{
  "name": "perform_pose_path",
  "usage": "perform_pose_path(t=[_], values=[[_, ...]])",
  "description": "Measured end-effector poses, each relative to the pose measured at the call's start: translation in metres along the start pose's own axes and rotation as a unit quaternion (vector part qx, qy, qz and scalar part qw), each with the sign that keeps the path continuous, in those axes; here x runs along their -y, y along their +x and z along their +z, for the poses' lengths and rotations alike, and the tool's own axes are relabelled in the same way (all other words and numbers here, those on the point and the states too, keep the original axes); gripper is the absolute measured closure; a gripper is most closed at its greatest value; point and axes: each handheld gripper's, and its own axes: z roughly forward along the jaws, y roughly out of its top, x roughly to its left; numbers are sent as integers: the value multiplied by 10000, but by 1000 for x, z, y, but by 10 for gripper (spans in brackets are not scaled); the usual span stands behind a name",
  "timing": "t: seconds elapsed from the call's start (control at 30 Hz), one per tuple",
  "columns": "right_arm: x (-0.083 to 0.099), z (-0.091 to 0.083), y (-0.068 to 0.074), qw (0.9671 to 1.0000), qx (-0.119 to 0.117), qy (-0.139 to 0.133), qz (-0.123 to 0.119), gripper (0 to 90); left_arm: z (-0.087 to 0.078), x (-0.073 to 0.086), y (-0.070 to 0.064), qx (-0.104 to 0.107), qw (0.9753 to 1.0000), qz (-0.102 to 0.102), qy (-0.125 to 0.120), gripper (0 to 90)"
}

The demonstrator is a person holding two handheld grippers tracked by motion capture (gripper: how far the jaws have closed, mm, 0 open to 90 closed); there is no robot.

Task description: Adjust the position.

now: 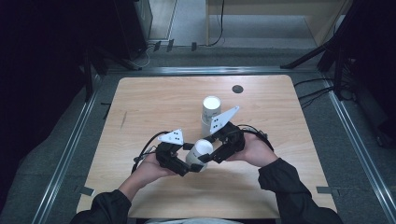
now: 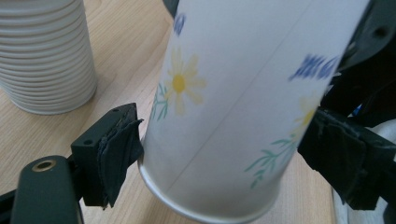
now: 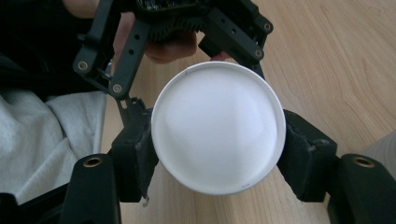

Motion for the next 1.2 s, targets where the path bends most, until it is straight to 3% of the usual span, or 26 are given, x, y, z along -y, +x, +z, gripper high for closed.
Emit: perform_pose_path(t=[0.2,0.3,0.47,0.67,0.8,1.03,1.2], values=[[-3,-5,0,9999,-37,-128,14,356,0,0,-1,-65,9999,76,-26,165],[-2,-5,-1,9999,-30,-132,43,358,-2,0,-4,-116,9995,274,-78,225],[-3,-7,0,9997,-141,-174,107,356,-6,-4,-6,27,9993,385,-7,286],[0,-8,0,9998,-33,-182,-24,287,-15,-5,0,46,9997,232,74,304],[6,-13,1,9996,46,-275,-29,281,-24,-8,6,59,9997,154,184,304],[22,-12,2,9995,237,-189,78,303,-34,-16,14,-102,9986,190,479,300],[34,-9,1,9989,345,-235,227,311,-32,-24,15,-142,9960,340,813,298]])
